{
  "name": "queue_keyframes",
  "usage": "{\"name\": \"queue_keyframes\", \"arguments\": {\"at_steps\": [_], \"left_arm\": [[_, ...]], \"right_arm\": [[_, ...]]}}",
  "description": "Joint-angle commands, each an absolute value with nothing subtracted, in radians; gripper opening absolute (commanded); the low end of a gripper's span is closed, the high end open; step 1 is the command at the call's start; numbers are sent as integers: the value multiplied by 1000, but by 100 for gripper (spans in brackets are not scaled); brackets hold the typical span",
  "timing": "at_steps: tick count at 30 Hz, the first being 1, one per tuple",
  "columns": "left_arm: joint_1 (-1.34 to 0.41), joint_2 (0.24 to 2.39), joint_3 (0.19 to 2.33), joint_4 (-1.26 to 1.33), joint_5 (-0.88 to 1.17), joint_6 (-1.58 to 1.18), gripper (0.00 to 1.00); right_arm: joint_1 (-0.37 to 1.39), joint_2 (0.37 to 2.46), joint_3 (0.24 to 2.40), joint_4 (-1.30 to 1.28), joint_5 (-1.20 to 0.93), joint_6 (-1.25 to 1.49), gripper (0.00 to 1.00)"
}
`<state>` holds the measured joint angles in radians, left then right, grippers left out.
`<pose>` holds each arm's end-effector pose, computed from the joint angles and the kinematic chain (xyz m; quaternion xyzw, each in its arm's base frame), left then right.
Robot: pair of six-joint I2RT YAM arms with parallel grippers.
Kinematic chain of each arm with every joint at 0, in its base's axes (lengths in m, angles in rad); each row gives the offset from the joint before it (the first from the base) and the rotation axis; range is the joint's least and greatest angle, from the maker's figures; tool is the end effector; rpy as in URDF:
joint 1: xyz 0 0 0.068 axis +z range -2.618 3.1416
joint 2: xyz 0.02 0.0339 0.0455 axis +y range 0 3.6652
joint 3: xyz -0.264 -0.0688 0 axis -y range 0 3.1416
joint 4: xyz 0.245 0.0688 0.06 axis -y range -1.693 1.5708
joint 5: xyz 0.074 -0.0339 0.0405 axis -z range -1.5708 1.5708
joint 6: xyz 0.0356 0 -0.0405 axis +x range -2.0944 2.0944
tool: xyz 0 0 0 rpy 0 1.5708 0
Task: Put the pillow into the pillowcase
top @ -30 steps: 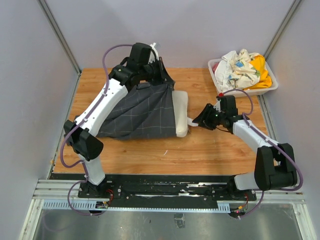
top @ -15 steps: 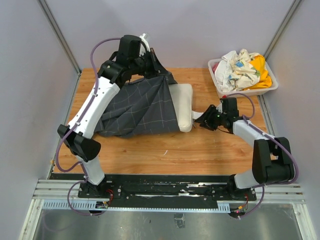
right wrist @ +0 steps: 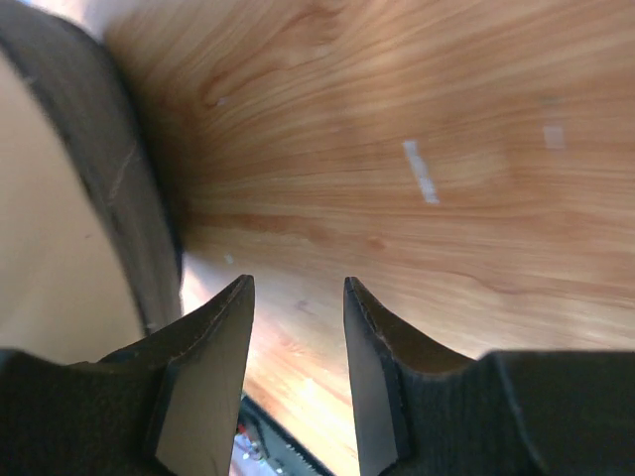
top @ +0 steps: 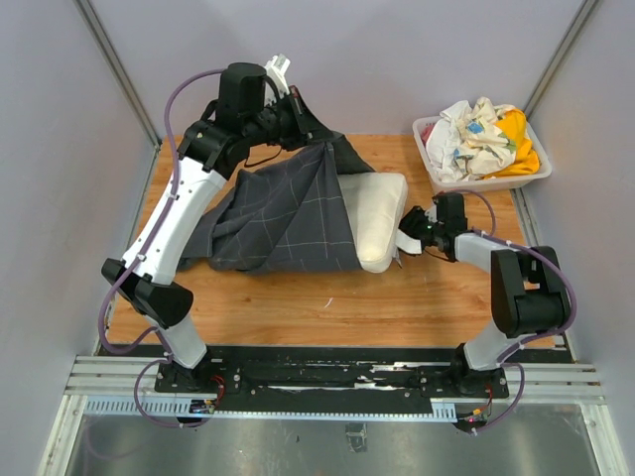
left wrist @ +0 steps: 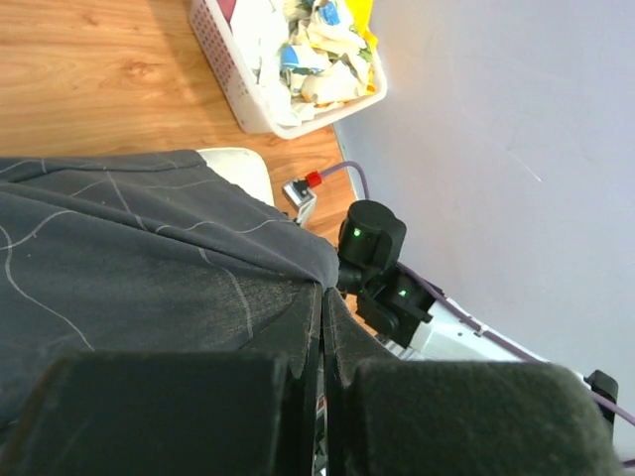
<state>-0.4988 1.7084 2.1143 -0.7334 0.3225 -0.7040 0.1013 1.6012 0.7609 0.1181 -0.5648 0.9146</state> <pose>0.3104 -0.1820 0.4922 0.0108 0.8077 -0.4328 0.4001 0.3107 0.0507 0.1661 0.2408 0.8492 0.4142 0.2219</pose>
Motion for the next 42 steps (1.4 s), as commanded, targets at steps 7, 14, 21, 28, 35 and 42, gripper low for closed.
{"name": "queue_keyframes", "arguments": {"at_steps": [7, 14, 21, 28, 35, 42], "left_arm": [[-491, 1646, 2123, -609, 361, -712, 0], [-491, 1656, 2117, -591, 379, -723, 0], [-491, 1661, 2109, -568, 401, -743, 0], [-491, 1655, 2116, -563, 409, -752, 0], [-491, 1650, 2120, -556, 416, -760, 0], [-492, 1653, 2123, -559, 422, -754, 0]], "right_arm": [[163, 1508, 797, 361, -718, 1110, 43], [176, 1469, 863, 330, -764, 1137, 44], [334, 1559, 969, 240, -702, 1057, 44], [437, 1665, 1034, 275, -663, 1066, 38], [483, 1732, 1066, 288, -642, 1074, 26], [515, 1770, 1100, 272, -641, 1071, 1]]}}
